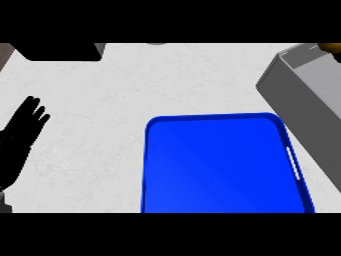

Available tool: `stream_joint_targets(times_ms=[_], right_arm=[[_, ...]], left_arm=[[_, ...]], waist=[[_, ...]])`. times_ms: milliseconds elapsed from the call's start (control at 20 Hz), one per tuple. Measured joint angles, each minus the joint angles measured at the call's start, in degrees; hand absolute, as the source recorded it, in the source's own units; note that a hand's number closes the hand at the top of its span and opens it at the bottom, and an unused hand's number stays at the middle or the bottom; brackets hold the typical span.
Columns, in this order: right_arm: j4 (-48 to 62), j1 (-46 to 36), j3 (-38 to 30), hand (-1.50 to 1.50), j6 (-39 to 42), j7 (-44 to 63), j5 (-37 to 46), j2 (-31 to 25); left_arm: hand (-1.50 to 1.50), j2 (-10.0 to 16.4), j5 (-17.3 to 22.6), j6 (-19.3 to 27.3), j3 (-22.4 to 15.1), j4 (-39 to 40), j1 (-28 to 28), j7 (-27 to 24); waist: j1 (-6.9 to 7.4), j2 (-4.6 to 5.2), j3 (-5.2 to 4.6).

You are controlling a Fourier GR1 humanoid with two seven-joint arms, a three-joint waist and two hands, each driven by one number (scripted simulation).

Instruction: Pick the lemon from the tray and place it in the cardboard box

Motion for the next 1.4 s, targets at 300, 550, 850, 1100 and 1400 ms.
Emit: stream_joint_targets(times_ms=[300,550,850,1100,1400], right_arm=[[10.77,0.99,-2.53,1.50,-5.63,-7.66,-0.44,0.63],[19.40,2.55,-4.92,-1.50,-5.61,-9.03,-2.13,1.58],[28.16,1.93,-7.57,-1.50,-6.44,-14.83,-4.35,1.48],[28.83,1.93,-12.10,-1.50,-11.72,-20.97,-9.06,2.73],[25.24,2.02,-21.46,-1.50,-16.93,-23.71,-18.82,3.71]], left_arm=[[0.00,-0.62,-0.53,-1.23,0.63,1.23,-0.52,-0.47],[0.00,-1.12,-1.20,-0.81,0.53,1.57,-1.74,0.13],[0.00,-1.33,-1.46,-1.58,1.41,2.58,-2.71,0.16],[0.00,-2.12,-2.11,-1.45,1.51,2.48,-2.28,-0.44],[0.00,-2.50,-2.35,-1.55,1.67,2.46,-1.13,-0.65]], waist=[[0.15,0.10,0.01],[0.17,0.19,0.02],[0.21,0.19,0.04],[0.01,0.08,0.06],[-0.64,-0.18,0.05]])
